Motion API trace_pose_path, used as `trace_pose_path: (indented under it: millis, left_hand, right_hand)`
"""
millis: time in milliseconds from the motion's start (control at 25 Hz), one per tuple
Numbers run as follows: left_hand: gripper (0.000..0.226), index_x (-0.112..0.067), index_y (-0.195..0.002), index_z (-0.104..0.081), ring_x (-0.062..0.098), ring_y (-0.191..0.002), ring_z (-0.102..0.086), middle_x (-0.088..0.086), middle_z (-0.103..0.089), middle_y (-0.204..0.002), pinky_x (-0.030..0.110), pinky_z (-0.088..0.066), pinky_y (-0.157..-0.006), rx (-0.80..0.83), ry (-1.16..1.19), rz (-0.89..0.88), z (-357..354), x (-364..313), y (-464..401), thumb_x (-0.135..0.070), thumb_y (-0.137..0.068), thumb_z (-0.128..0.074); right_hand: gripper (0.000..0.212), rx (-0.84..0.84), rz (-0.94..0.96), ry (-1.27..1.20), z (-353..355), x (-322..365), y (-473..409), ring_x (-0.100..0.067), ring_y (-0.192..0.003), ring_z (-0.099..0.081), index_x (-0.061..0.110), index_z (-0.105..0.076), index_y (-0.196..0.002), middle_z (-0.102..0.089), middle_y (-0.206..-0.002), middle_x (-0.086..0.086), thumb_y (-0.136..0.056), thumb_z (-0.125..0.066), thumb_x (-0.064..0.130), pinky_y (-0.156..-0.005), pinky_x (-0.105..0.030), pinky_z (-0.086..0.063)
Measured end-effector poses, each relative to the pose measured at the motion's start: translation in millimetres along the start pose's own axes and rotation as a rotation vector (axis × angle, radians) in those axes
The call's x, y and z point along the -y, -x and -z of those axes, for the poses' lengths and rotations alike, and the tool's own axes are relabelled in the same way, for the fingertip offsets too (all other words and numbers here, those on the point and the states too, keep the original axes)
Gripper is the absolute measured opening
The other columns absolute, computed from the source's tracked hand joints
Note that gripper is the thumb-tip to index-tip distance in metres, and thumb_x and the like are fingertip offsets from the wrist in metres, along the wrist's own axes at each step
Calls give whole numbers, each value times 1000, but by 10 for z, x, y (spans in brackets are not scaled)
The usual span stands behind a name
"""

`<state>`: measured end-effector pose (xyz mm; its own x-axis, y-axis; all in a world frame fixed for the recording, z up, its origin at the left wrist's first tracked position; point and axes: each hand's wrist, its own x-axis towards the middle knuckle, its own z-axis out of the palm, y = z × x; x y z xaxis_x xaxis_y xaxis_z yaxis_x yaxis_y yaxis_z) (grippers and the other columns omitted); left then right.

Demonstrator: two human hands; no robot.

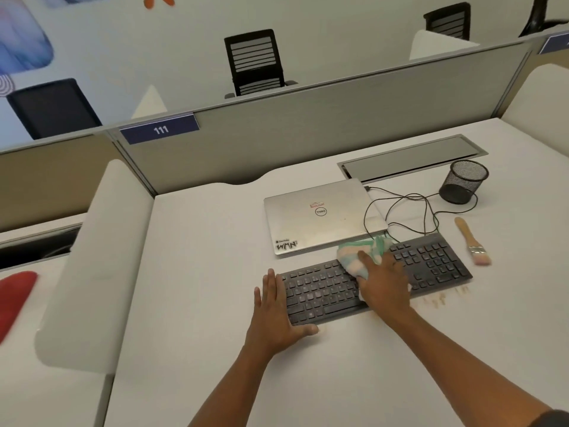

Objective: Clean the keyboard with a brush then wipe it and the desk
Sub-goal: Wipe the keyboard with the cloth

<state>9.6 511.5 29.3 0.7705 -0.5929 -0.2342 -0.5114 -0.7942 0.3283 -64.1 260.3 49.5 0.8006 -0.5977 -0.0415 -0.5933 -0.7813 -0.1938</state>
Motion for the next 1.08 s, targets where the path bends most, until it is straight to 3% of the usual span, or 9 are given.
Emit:
trace_pose_path:
  millis: [200, 320, 400, 520, 640, 720, 840, 1080]
  left_hand:
    - [145, -9, -156, 24, 21, -147, 38, 9, 38, -160, 43, 23, -121, 11, -33, -10, -131, 234, 90, -103, -64, -36]
    - [119, -19, -161, 11, 22, -153, 25, 5, 17, -168, 47, 16, -124, -96, -63, -81, -227, 271, 115, -97, -76, -18]
    - [103, -22, -163, -2, 23, -157, 9, 2, 1, -170, 50, 6, -126, -161, -54, -104, -272, 271, 99, -84, -85, -27]
    - [106, -19, -163, 2, 19, -156, 16, 1, 6, -170, 47, 7, -126, -178, -58, -71, -295, 256, 98, -88, -85, -19]
    - [117, -9, -161, 11, 18, -152, 26, 6, 19, -168, 44, 12, -125, -139, -73, -23, -292, 256, 108, -92, -82, -16]
    - [119, -8, -160, 12, 18, -152, 27, 7, 19, -168, 43, 14, -125, -127, -77, -17, -279, 244, 113, -91, -82, -20]
    - [120, -8, -160, 12, 19, -153, 26, 8, 19, -168, 43, 14, -125, -125, -84, -10, -281, 248, 102, -92, -81, -20]
    - [123, -7, -161, 10, 18, -153, 25, 8, 17, -169, 44, 13, -125, -157, -70, 0, -315, 227, 99, -96, -76, -10]
  right_hand:
    - [61, -16, 206, -27, -225, 864, 408, -32, -111, -48, 34, -41, -145, -39, -142, -20, -88, -60, 44, -89, -43, -47]
    - [58, -9, 293, 2, -319, 1293, 612, -33, -96, -55, 35, -53, -133, -51, -132, -19, -78, -70, 42, -75, -44, -50]
    - [58, 19, 325, 39, -341, 1385, 656, -32, -86, -57, 35, -60, -125, -58, -118, -16, -69, -76, 40, -67, -43, -49]
    - [60, 0, 301, 28, -296, 1242, 570, -31, -83, -57, 35, -62, -123, -58, -112, -14, -65, -78, 34, -64, -40, -50]
    - [59, 19, 183, 49, -173, 866, 392, -33, -95, -55, 35, -56, -134, -53, -124, -15, -76, -71, 33, -73, -42, -51]
    - [57, 11, 94, 78, -90, 531, 243, -35, -106, -51, 35, -47, -141, -44, -137, -16, -86, -62, 34, -83, -43, -51]
    - [55, -21, -35, 93, 24, 242, 118, -37, -111, -49, 35, -41, -145, -36, -143, -18, -92, -57, 37, -86, -43, -49]
    - [53, -40, 132, 35, -166, 808, 247, -34, -108, -47, 35, -45, -143, -41, -137, -17, -91, -57, 32, -87, -44, -47]
